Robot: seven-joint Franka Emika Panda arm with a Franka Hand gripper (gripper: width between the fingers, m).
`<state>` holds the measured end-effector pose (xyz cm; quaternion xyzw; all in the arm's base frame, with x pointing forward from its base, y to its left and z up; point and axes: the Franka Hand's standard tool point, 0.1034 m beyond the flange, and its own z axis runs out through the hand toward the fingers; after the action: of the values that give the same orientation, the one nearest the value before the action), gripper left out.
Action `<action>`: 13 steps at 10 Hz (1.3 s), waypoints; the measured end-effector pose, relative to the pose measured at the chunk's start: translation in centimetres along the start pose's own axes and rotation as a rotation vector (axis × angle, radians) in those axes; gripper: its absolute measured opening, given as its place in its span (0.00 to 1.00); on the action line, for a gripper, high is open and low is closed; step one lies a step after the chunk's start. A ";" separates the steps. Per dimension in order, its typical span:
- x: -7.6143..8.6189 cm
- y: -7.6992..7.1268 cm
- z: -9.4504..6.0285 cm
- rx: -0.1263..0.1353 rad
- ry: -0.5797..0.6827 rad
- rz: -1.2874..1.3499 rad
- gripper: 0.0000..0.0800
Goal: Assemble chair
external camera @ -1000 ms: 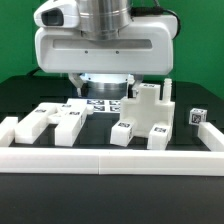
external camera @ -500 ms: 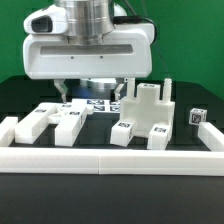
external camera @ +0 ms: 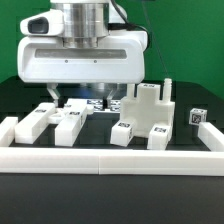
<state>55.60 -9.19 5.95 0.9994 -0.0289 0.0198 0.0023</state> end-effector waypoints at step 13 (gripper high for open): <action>-2.7 2.1 3.9 -0.024 -0.043 -0.014 0.81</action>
Offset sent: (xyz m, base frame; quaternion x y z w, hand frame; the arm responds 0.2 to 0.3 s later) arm -0.0150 -0.0150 -0.0143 0.0106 0.0083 -0.0123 0.9998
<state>52.92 -11.10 1.92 0.9997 -0.0221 -0.0022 0.0138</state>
